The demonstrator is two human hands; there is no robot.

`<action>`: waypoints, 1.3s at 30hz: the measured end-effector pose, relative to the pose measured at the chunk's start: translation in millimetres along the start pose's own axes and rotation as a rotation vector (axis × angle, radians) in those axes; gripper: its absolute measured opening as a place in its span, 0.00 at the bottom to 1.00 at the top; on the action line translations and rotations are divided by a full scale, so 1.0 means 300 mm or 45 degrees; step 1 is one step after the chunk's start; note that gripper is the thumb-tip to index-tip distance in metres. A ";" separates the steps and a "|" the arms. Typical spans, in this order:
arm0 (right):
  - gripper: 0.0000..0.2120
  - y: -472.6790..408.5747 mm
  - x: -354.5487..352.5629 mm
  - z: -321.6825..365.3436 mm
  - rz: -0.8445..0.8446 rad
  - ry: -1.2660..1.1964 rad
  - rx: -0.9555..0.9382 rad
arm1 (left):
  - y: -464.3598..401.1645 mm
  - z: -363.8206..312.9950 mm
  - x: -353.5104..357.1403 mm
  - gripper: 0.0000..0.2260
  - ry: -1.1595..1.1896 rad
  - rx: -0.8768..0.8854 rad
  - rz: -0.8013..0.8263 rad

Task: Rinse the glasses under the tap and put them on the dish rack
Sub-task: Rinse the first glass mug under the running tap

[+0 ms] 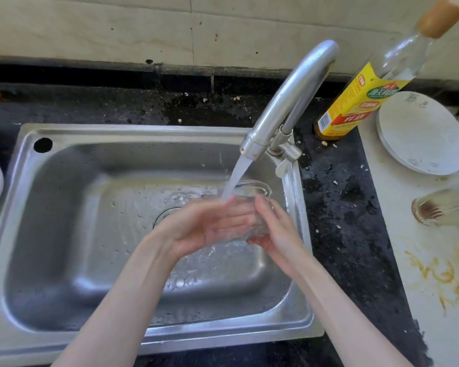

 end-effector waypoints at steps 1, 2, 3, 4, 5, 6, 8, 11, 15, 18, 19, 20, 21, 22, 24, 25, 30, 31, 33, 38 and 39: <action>0.31 0.001 0.004 0.007 0.058 -0.030 -0.034 | 0.005 -0.007 0.010 0.18 0.114 -0.037 0.055; 0.34 0.001 0.006 0.013 0.109 -0.061 -0.056 | 0.007 -0.016 0.020 0.19 0.198 -0.047 0.125; 0.37 0.001 0.006 0.018 0.152 -0.088 -0.067 | 0.012 -0.025 0.035 0.19 0.277 -0.053 0.189; 0.38 0.001 0.006 0.023 0.188 -0.115 -0.085 | 0.017 -0.032 0.049 0.20 0.365 -0.068 0.228; 0.38 0.002 0.006 0.029 0.225 -0.134 -0.111 | 0.020 -0.035 0.062 0.22 0.478 -0.093 0.244; 0.35 0.004 0.007 0.037 0.256 -0.137 -0.133 | 0.017 -0.033 0.065 0.25 0.573 -0.120 0.236; 0.31 0.004 0.009 0.050 0.300 -0.114 -0.152 | 0.000 -0.020 0.049 0.25 0.567 -0.126 0.127; 0.30 0.005 -0.002 0.045 0.367 -0.126 -0.106 | -0.011 -0.018 0.025 0.14 0.218 -0.033 0.003; 0.32 0.015 -0.013 0.025 0.377 -0.561 0.040 | -0.008 -0.035 -0.011 0.12 -0.245 0.108 0.034; 0.17 0.009 -0.005 -0.008 0.054 -0.404 0.207 | 0.000 -0.042 0.001 0.09 -0.610 0.228 0.125; 0.17 0.001 -0.007 -0.023 -0.029 -0.277 0.244 | -0.001 -0.039 0.014 0.08 -0.707 0.251 0.139; 0.20 -0.001 -0.002 -0.033 -0.070 -0.194 0.277 | -0.002 -0.035 0.029 0.06 -0.814 0.270 0.166; 0.22 -0.006 0.000 -0.042 -0.076 -0.169 0.301 | -0.004 -0.026 0.043 0.06 -0.939 0.286 0.216; 0.23 0.002 0.012 -0.042 -0.079 -0.172 0.333 | -0.004 -0.018 0.058 0.07 -1.081 0.296 0.278; 0.21 0.004 0.002 -0.052 -0.163 -0.176 0.338 | -0.003 -0.012 0.075 0.07 -1.267 0.311 0.340; 0.20 -0.002 -0.009 -0.058 -0.223 -0.146 0.275 | -0.001 -0.014 0.084 0.07 -1.218 0.323 0.335; 0.17 0.033 -0.009 -0.030 -0.344 0.077 -0.242 | 0.012 -0.009 0.068 0.11 0.013 0.043 -0.027; 0.18 0.044 0.000 -0.024 -0.322 0.134 -0.287 | 0.013 -0.005 0.060 0.13 0.155 0.009 -0.033; 0.17 0.049 0.008 -0.014 -0.277 0.171 -0.296 | 0.022 -0.010 0.068 0.13 0.251 0.017 0.002; 0.33 0.024 0.001 -0.042 -0.284 0.014 0.069 | 0.031 0.000 0.049 0.14 -0.337 0.184 -0.046; 0.33 0.019 -0.002 -0.059 -0.279 -0.087 0.201 | 0.029 -0.005 0.042 0.12 -0.495 0.209 -0.059</action>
Point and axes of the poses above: each hand's wrist, its own y-axis away from the middle knuckle, its own x-axis out of the palm, z = x × y, the point moved 6 cm from there along -y, towards the middle knuckle, and after that the axes turned 14 degrees about x, right-handed, at the moved point
